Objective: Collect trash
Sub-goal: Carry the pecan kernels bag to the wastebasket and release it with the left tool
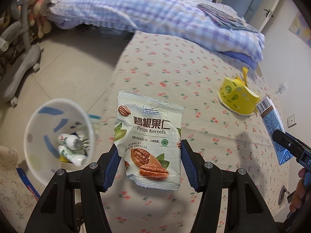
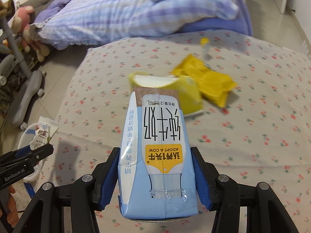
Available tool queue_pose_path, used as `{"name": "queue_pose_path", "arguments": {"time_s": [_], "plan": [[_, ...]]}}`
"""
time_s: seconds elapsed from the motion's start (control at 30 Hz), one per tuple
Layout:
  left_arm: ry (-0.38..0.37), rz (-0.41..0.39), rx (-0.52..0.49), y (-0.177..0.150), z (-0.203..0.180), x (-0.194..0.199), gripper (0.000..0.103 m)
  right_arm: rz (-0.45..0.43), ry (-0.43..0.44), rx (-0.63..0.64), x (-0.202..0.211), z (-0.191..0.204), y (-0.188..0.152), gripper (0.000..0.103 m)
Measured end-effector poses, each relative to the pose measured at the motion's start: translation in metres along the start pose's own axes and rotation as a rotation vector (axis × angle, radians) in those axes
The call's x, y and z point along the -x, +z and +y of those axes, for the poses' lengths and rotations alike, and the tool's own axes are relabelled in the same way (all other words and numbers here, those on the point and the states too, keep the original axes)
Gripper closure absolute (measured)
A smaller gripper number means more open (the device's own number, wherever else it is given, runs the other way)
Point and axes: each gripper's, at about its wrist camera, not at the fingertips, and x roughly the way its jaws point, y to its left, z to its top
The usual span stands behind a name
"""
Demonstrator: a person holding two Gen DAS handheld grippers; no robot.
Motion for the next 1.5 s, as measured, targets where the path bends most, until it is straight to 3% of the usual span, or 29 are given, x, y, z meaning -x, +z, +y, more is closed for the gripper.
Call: {"name": "queue_pose_path", "arguments": {"time_s": [0.47,0.63,0.73,0.8,0.87,1.13,1.5], "plan": [[0.068,-0.001,0.149,-0.008,0.112,0.012,0.04,0.032,0.065,0.121,-0.036,0.09,0.005,0.043],[0.088,-0.011,0.166,-0.007,0.136,0.01,0.039,0.049,0.086,0.166,-0.052,0.122,0.005,0.043],[0.108,-0.007,0.165,-0.005,0.144,0.008,0.027,0.057,0.1,0.184,-0.061,0.137,0.004,0.043],[0.113,-0.008,0.176,-0.005,0.151,0.007,0.012,0.062,0.111,0.196,-0.066,0.148,0.003,0.043],[0.118,-0.021,0.179,-0.006,0.156,0.009,0.01,0.065,0.12,0.21,-0.071,0.158,0.002,0.043],[0.211,-0.043,0.176,-0.022,0.184,0.027,0.01,0.077,0.155,0.256,-0.083,0.191,-0.003,0.043],[0.276,-0.052,0.215,-0.051,0.232,0.041,0.01,0.115,0.213,0.333,-0.112,0.253,-0.014,0.043]]}}
